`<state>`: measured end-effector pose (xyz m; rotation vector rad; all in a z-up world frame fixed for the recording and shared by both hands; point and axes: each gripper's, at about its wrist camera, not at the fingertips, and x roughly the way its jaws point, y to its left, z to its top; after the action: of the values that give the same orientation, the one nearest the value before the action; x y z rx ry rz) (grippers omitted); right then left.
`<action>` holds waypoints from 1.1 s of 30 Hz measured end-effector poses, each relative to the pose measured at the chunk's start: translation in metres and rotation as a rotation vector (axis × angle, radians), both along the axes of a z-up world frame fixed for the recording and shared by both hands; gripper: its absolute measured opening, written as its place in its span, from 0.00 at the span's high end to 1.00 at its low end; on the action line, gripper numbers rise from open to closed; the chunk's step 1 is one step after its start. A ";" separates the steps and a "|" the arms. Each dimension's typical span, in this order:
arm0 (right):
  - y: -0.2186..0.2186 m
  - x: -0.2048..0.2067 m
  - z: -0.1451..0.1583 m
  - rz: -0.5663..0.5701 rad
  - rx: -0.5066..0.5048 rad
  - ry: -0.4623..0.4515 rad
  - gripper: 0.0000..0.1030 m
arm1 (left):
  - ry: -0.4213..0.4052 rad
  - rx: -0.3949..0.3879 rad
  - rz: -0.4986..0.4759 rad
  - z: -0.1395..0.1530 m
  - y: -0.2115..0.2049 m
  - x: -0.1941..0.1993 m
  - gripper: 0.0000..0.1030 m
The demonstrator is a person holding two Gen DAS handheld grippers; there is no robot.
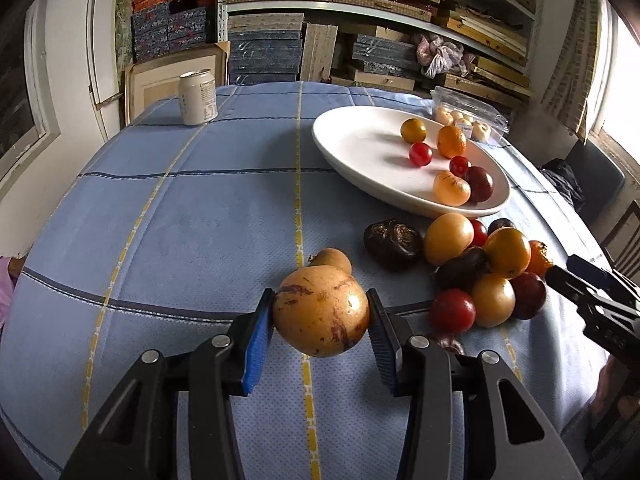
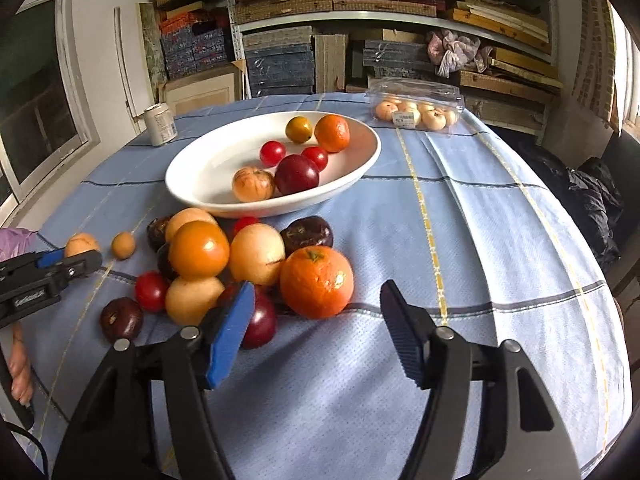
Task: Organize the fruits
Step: 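Grasp a large yellow fruit with the left gripper while the right gripper grasps a mandarin, then carry both fruits over the white plate and open both grippers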
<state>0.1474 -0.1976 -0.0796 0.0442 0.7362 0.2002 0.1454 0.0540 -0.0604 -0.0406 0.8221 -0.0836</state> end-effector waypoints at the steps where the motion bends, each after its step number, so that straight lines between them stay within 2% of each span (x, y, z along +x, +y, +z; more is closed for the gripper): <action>1: 0.001 0.003 0.000 -0.006 -0.004 0.001 0.38 | 0.000 -0.002 -0.001 0.000 0.000 0.000 0.56; 6: 0.000 0.020 -0.009 -0.014 0.003 0.059 0.47 | 0.004 -0.010 -0.005 0.001 0.000 -0.001 0.56; 14: -0.006 0.032 -0.017 -0.019 0.078 0.109 0.48 | 0.011 -0.008 -0.017 -0.001 -0.003 -0.001 0.56; 19: -0.007 0.033 -0.021 -0.016 0.115 0.131 0.56 | 0.016 -0.006 -0.018 -0.002 -0.003 0.000 0.56; 26: -0.008 0.034 -0.021 -0.005 0.125 0.121 0.57 | 0.028 -0.002 -0.016 -0.005 -0.003 0.002 0.56; 33: -0.015 0.018 -0.011 -0.030 0.128 0.071 0.58 | 0.012 0.005 -0.008 -0.004 -0.003 0.002 0.56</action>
<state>0.1650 -0.2126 -0.0910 0.1850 0.7925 0.2176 0.1471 0.0513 -0.0645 -0.0332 0.8349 -0.0893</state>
